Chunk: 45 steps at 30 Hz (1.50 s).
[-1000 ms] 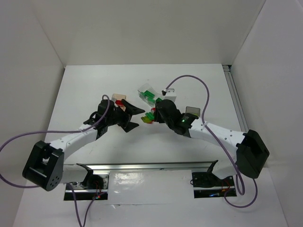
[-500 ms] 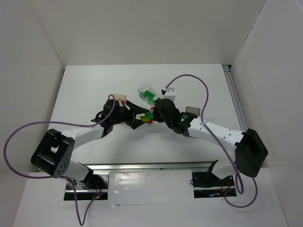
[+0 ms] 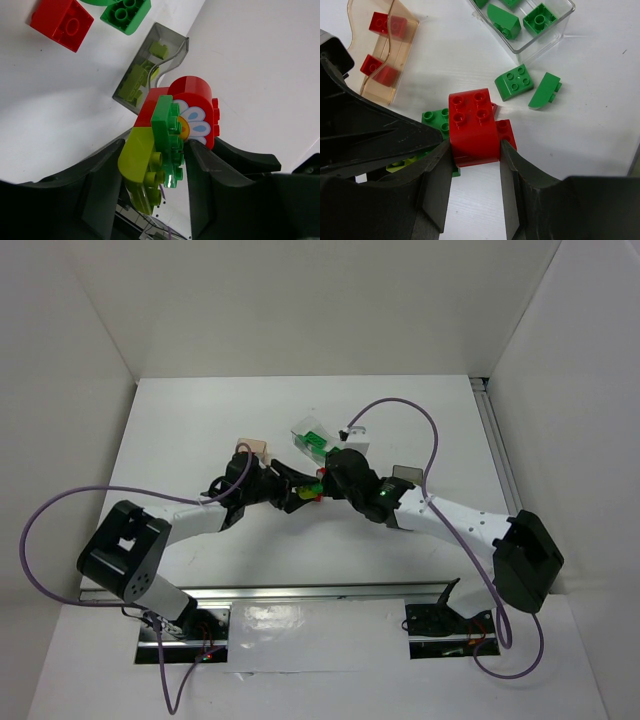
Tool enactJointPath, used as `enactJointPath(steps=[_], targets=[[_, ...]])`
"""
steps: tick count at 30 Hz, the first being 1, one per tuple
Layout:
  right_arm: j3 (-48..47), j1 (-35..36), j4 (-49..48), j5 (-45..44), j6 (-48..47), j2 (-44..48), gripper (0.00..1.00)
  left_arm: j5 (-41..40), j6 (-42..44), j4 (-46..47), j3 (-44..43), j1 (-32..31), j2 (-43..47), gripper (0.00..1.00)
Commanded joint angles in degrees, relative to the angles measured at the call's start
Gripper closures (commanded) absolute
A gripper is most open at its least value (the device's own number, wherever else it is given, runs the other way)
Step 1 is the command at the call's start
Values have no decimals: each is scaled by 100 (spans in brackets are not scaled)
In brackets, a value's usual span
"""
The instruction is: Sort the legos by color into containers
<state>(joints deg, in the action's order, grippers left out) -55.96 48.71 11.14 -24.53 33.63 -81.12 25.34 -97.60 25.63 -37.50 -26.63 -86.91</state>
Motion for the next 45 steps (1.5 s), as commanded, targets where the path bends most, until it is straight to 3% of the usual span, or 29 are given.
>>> enactJointPath(steps=[1, 6, 13, 22, 31, 36, 38, 40, 43, 44, 45], targets=[[-310, -28, -305, -34, 83, -44, 76, 15, -163, 311, -109, -35, -71, 41], [-310, -28, -305, 19, 83, -44, 76, 15, -163, 259, -170, -35, -133, 70], [-529, -28, -243, -254, 135, -44, 76, 15, -101, 30, -170, -35, -186, 100], [-925, -28, -165, -621, 83, -158, 76, 15, -48, -31, -56, -35, -133, 100], [-539, -28, 126, -711, 30, -150, 76, -47, 663, -822, -346, 571, 350, 100], [-301, -28, 126, -596, 83, -150, 76, -293, 1268, -1830, -793, 755, 544, 100], [-248, -28, 126, -457, -4, -150, 76, -346, 2119, -2331, -1422, 809, 369, 100], [-196, -28, 126, -456, -66, -150, 76, -563, 3109, -3539, -2031, 809, -175, 100], [-143, -28, 126, -403, -67, -150, 76, -951, 3650, -4240, -2718, 528, -667, 100], [-143, -98, 126, -403, -119, -97, 76, -1239, 3817, -4424, -2719, 467, -721, 99], [-143, -98, 126, -342, -120, -97, 76, -1373, 3871, -4496, -2789, 362, -722, 90]])
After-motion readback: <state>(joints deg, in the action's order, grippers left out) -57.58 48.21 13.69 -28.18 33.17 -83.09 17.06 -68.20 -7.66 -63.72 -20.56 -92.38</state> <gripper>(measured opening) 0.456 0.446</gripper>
